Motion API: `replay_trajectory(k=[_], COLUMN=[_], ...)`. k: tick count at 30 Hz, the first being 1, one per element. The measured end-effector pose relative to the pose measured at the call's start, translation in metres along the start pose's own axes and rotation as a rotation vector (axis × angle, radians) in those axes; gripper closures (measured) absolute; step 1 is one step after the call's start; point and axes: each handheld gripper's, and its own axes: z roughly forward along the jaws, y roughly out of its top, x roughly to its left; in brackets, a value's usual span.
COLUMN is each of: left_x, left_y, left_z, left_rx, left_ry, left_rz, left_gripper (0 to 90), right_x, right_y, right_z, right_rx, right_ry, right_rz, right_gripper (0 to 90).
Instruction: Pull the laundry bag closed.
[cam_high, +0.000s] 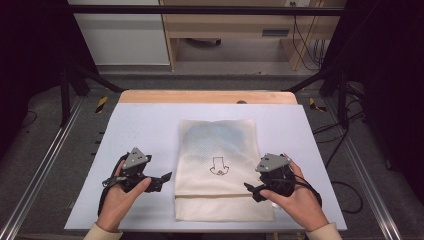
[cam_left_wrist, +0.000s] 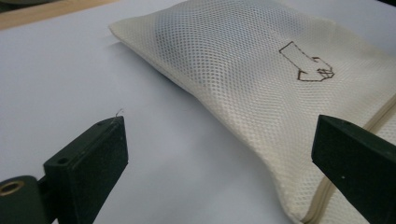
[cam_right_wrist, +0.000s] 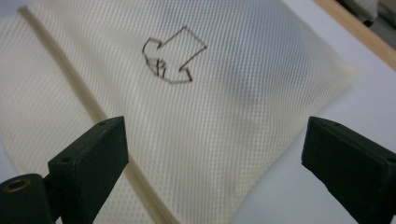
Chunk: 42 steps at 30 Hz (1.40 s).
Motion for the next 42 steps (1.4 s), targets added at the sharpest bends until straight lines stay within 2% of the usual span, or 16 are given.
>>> replay_trajectory(k=[4,9,17,25,32,42], left_x=[0.007,0.017,0.037,0.059,0.076,0.089], left_y=[0.0,-0.001,-0.004,-0.012,-0.018,-0.026], left_z=[-0.005,-0.012,-0.02,-0.027,-0.032,-0.031], left_rx=[-0.009,-0.028,-0.037,-0.047,-0.042,-0.028], left_ry=[0.033,0.055,0.111,0.159,0.203,0.23], left_rz=[0.013,0.008,0.008,-0.015,-0.032,-0.037], left_gripper=[3.7,3.7,3.6,3.7,3.7,3.7], right_x=[-0.002,-0.008,-0.025,-0.043,-0.057,-0.072], right_y=[0.013,0.023,0.023,0.008,-0.011,-0.042], right_z=[-0.001,-0.004,-0.012,-0.02,-0.026,-0.026], right_rx=[-0.053,-0.108,-0.161,-0.173,-0.163,-0.136], right_ry=[-0.031,-0.064,-0.135,-0.2,-0.244,-0.298], right_rz=[0.061,0.11,0.203,0.289,0.339,0.396], right_gripper=[7.5,7.5,8.1,9.1,8.2,8.3])
